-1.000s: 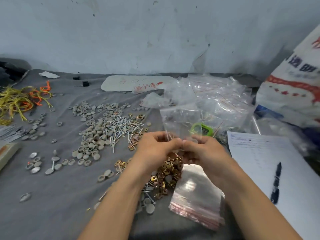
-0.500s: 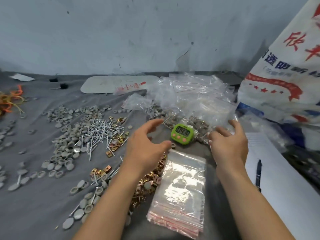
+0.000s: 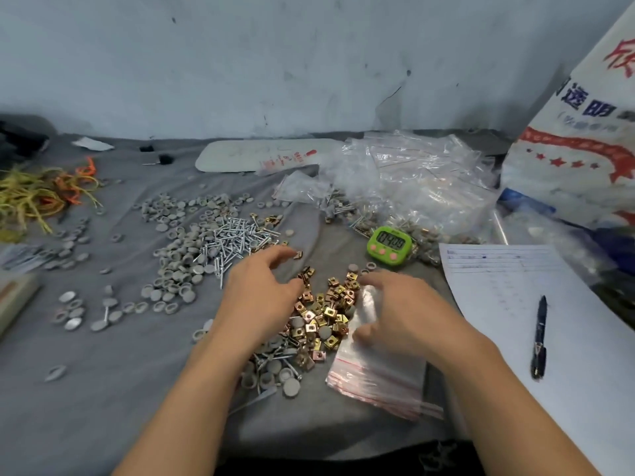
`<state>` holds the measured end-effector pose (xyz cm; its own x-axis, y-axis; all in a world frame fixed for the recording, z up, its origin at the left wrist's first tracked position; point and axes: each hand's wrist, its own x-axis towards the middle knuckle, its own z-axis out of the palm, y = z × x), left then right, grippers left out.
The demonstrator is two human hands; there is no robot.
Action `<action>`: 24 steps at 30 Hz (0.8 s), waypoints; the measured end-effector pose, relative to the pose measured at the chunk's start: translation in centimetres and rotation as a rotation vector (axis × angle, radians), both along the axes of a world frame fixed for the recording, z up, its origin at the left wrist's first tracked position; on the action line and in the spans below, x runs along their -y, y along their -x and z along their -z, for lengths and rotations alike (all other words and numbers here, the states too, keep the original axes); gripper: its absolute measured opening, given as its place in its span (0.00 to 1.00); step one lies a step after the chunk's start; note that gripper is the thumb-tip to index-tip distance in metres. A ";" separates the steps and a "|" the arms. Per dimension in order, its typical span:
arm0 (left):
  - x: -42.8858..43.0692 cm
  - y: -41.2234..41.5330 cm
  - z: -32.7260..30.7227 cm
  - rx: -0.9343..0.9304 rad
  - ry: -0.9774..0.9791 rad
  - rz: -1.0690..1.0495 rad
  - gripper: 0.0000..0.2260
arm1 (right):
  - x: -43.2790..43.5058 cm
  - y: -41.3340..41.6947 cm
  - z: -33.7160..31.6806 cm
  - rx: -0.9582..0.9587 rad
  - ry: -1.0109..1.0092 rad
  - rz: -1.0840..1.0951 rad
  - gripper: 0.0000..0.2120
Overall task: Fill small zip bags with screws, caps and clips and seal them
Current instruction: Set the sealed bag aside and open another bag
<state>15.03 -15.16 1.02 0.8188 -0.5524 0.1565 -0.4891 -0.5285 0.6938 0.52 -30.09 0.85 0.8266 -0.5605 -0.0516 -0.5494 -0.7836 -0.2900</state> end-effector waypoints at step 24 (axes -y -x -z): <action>0.5 4.1 0.2 -0.167 0.048 0.215 0.32 | 1.3 0.3 0.0 0.800 -0.685 0.412 0.12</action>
